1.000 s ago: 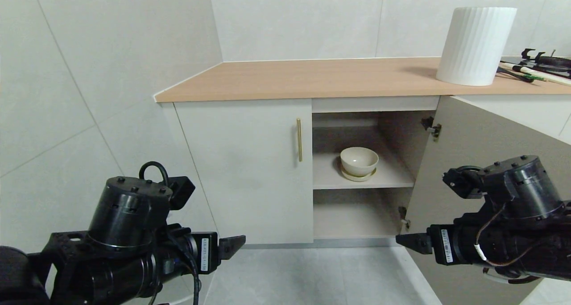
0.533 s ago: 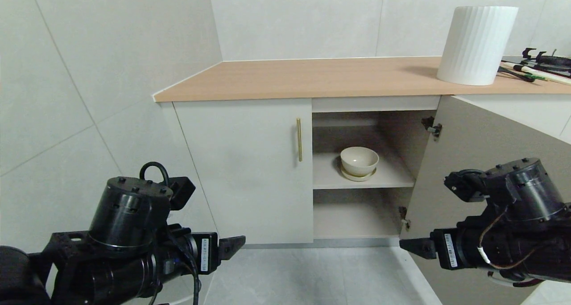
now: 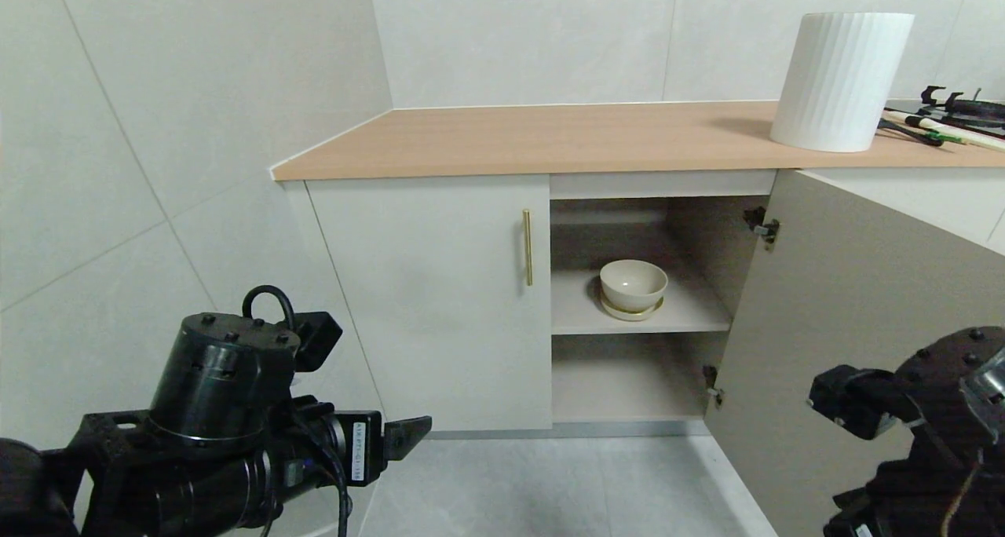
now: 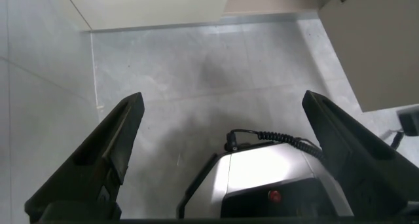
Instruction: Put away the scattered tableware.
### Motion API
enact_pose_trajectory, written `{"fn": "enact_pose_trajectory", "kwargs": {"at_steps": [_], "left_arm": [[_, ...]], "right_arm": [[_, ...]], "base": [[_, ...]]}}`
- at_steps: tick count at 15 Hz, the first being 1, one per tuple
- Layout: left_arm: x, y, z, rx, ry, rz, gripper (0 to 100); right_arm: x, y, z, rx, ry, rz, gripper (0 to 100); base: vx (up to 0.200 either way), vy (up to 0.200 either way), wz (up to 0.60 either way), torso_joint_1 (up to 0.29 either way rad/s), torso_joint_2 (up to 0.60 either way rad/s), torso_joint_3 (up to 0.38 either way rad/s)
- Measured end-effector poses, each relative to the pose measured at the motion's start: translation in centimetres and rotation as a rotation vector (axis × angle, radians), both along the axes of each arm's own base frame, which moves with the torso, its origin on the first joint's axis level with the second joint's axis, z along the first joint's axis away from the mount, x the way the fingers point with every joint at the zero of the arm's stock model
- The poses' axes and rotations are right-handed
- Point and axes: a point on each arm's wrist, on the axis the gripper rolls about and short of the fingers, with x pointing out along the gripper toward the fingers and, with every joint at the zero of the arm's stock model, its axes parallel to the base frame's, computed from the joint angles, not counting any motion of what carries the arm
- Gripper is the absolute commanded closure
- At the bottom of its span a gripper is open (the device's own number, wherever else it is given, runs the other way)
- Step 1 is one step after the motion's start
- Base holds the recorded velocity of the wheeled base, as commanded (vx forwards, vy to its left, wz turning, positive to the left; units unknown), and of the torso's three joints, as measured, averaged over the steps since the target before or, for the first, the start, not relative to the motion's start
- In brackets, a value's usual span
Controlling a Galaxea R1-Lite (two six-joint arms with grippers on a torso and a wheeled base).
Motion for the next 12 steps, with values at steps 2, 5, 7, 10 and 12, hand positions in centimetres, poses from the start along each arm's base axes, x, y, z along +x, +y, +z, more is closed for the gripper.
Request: {"fn": "enact_pose_trajectory", "kwargs": {"at_steps": [2,5,7,10,12], "left_arm": [[-0.09,0.0,-0.04,0.001,0.002,-0.002,0],[-0.12,-0.02,-0.07,0.001,0.003,-0.006,0],[-0.15,-0.01,-0.13,0.003,0.005,-0.006,0],[-0.17,0.01,-0.16,0.003,0.007,-0.005,0],[-0.17,-0.03,-0.18,0.003,0.007,-0.007,0]], "right_arm": [[-0.6,-0.08,0.75,0.003,-0.023,0.036,0],[-0.91,-0.21,1.13,0.013,-0.038,0.044,0],[-0.97,-0.25,1.18,0.016,-0.041,0.045,0],[-1.02,-0.29,1.2,0.016,-0.042,0.045,0],[-1.05,-0.32,1.14,0.014,-0.039,0.045,0]], "base": [[0.0,0.0,0.0,0.0,0.0,0.0],[0.0,0.0,0.0,0.0,0.0,0.0],[0.0,0.0,0.0,0.0,0.0,0.0],[0.0,0.0,0.0,0.0,0.0,0.0],[0.0,0.0,0.0,0.0,0.0,0.0]]}}
